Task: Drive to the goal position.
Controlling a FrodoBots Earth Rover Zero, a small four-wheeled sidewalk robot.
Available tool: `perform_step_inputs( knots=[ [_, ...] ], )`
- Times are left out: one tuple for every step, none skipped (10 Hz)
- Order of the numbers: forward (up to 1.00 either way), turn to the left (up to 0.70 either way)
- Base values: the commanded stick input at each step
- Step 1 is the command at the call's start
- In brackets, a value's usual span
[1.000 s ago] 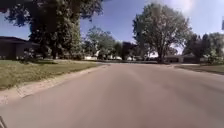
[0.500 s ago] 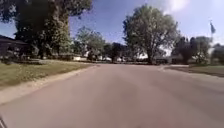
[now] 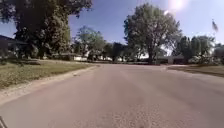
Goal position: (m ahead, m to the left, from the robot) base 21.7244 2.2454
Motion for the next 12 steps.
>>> perform_step_inputs(
  knots=[
    [0.7, 0.0],
    [0.7, 0.0],
    [0.7, 0.0],
    [0.7, 0.0],
    [0.7, 0.0],
    [0.7, 0.0],
    [0.7, 0.0],
    [0.7, 0.0],
    [0.7, 0.0],
    [0.7, 0.0],
    [0.7, 0.0],
    [0.7, 0.0]
  ],
)
